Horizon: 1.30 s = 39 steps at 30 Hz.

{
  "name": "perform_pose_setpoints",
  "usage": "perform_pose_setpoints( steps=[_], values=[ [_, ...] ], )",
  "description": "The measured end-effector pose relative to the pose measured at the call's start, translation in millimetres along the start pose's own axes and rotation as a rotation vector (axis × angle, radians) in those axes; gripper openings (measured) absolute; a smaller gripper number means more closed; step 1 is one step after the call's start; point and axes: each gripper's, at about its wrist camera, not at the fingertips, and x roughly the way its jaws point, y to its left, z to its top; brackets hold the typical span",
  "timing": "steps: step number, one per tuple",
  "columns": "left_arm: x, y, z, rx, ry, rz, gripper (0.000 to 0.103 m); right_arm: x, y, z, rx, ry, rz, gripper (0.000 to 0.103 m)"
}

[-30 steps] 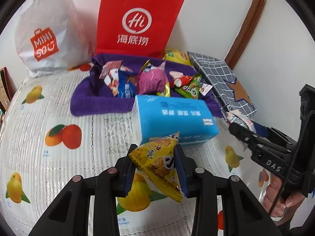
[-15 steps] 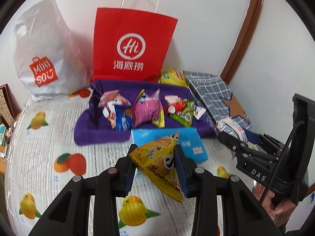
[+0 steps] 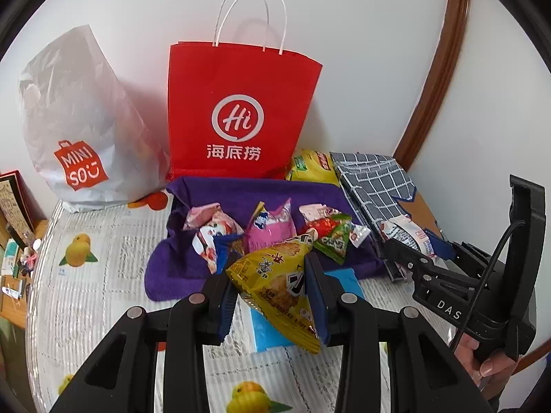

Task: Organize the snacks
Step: 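Lift both snacks and carry them toward the purple towel, then lower the white packet and yellow bag onto the towel and open both tools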

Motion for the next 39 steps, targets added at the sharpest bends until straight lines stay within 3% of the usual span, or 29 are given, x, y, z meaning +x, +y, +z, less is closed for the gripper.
perform_pose_setpoints(
  steps=[19,39],
  values=[
    [30,19,39,-0.01,-0.01,0.021,0.035,35,6,51,-0.02,-0.025,0.008,0.055],
    [47,31,56,-0.02,-0.011,0.018,0.035,55,5,68,-0.014,-0.035,0.001,0.055]
  ],
)
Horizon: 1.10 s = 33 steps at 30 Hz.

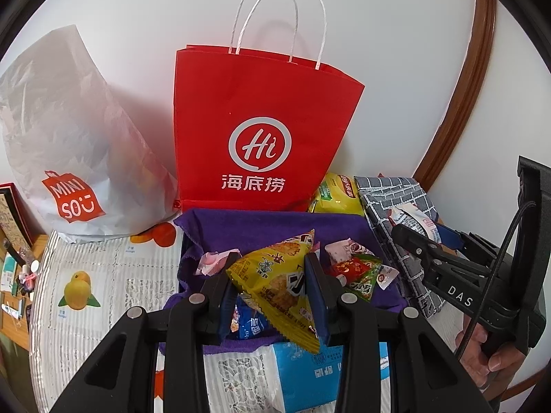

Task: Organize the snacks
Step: 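Lower the white packet and yellow bag onto the towel and open both tools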

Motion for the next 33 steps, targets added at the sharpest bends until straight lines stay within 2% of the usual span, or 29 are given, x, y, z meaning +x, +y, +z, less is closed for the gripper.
perform_pose_setpoints(
  steps=[14,23,33],
  values=[
    [45,-4,22,0.01,0.031,-0.022,0.035,30,-13,14,0.017,0.007,-0.011,0.055],
    [86,2,20,0.005,0.094,-0.013,0.035,69,-27,5,0.012,0.086,-0.03,0.055],
    [115,15,13,-0.015,0.17,-0.002,0.035,112,-30,-12,0.007,0.187,-0.046,0.055]
  ],
)
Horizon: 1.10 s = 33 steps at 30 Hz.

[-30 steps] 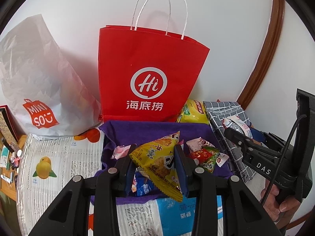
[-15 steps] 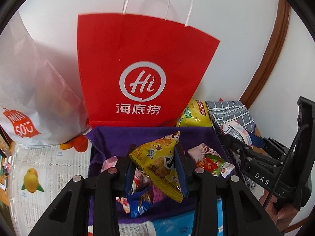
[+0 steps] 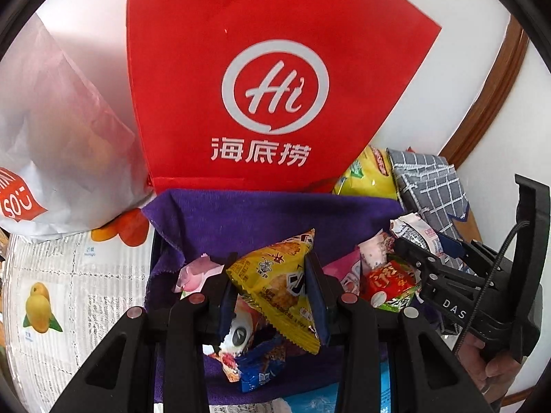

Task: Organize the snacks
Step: 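Lower the white packet and yellow bag onto the towel and open both tools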

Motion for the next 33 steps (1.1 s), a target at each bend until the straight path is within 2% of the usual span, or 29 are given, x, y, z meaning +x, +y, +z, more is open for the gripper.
perform_pose_setpoints(
  steps=[13,29,31,33],
  values=[
    [13,-10,-5,0.028,0.047,-0.002,0.035,14,8,-5,-0.03,0.047,-0.008,0.055],
    [12,-19,-5,0.052,0.04,0.014,0.038,11,11,-2,-0.052,0.055,-0.006,0.057],
    [12,-21,-6,0.056,0.043,0.024,0.043,5,10,-1,-0.051,0.037,-0.006,0.069],
    [9,-24,-6,0.063,0.034,0.027,0.044,-2,10,0,-0.054,0.019,-0.005,0.072]
  ],
)
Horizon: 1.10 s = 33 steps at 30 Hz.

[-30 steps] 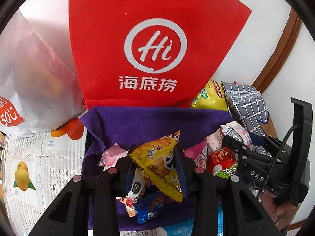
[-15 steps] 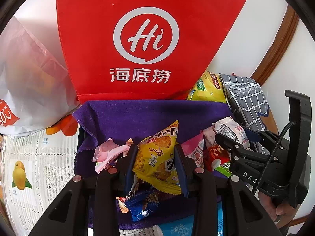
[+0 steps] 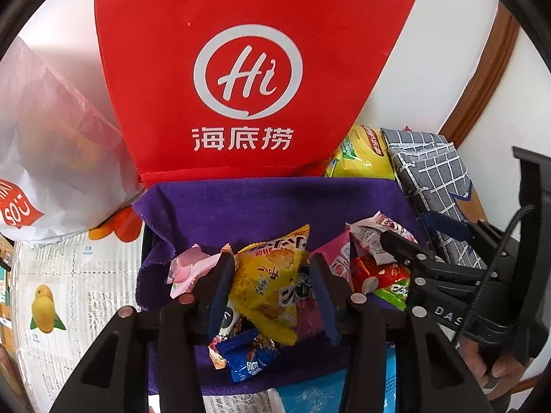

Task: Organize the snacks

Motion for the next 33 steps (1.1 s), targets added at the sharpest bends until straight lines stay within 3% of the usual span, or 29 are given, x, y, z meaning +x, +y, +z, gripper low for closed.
perform_pose_setpoints(
  steps=[4,16,30,33],
  values=[
    [-13,-1,2,0.0,-0.031,0.002,0.062,-15,0,2,-0.017,-0.031,-0.018,0.074],
    [-93,-10,-15,-0.005,-0.134,0.006,0.079,-103,3,-12,0.037,-0.103,-0.033,0.076],
    [-204,-33,-119,0.002,-0.216,0.046,0.087,-217,11,-105,0.114,-0.169,0.016,0.076],
    [-225,-42,-141,0.005,-0.234,0.049,0.09,-237,12,-125,0.123,-0.187,0.009,0.08]
  ],
)
